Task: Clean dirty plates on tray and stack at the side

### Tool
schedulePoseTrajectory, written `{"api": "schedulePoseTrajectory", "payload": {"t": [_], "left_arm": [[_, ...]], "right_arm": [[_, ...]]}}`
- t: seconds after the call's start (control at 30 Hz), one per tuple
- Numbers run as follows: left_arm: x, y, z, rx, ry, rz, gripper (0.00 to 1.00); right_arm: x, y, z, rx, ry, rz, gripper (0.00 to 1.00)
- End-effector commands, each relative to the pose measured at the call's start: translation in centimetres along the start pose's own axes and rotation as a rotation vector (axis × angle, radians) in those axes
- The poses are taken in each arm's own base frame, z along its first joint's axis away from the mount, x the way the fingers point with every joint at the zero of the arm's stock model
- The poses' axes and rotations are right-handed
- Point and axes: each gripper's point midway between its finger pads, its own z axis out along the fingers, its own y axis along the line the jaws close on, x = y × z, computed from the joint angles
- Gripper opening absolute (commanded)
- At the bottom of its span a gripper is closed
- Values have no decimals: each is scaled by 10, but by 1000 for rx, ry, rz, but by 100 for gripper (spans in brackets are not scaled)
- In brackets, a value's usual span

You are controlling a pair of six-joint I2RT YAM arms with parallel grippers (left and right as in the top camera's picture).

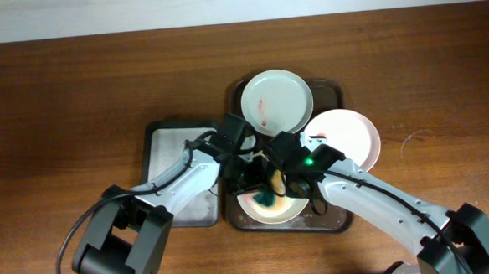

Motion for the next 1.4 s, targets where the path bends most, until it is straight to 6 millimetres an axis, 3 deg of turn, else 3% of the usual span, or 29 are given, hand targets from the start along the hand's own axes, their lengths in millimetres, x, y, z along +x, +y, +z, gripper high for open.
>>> {"api": "schedulePoseTrajectory", "payload": {"t": [0.0,0.17,0.23,0.37,0.47,0.6,0.73,0.8,0.87,0.93,1.0,1.07,1.17,1.23,1.3,1.33,1.37], "left_arm": [[37,-29,10,133,156,78,0],[26,38,10,-221,46,37,0],[10,65,2,-385,-45,44,0],[-11,95,-17,-577,-184,1,0],[-22,89,-24,-544,-210,-25,0],[-34,47,-45,-402,-224,-23,0],[-35,10,-100,-275,-290,55,0],[-30,12,-126,-274,-324,45,0],[-26,15,-143,-283,-341,76,0],[-22,33,-160,-354,-355,67,0],[-19,65,-177,-502,-374,10,0],[-19,88,-185,-597,-393,-24,0],[-20,105,-185,-628,-403,-55,5],[-20,127,-178,-632,-412,-96,7],[-17,140,-166,-619,-410,-112,9],[-16,146,-159,-617,-412,-112,14],[-13,151,-152,-615,-409,-113,38]], "right_arm": [[-5,-5,1,-1,8,42,4],[-6,-9,2,3,15,51,4],[-5,-10,2,8,19,50,4],[-4,-11,2,13,25,48,4],[-2,-13,2,19,31,44,4],[-1,-14,0,21,33,6,4],[-8,-8,-10,-35,-7,-76,4],[-3,10,-12,-144,30,-176,4],[-2,16,-9,-214,78,-165,8],[-5,16,-4,-265,109,-161,18],[-7,15,2,-316,149,-165,35],[-7,15,8,-381,189,-187,41],[-10,7,24,-379,231,-167,40],[-7,7,36,-407,277,-154,25],[-7,11,43,-416,286,-151,23],[-8,15,44,-437,284,-152,20],[-10,19,43,-458,278,-150,18]]}}
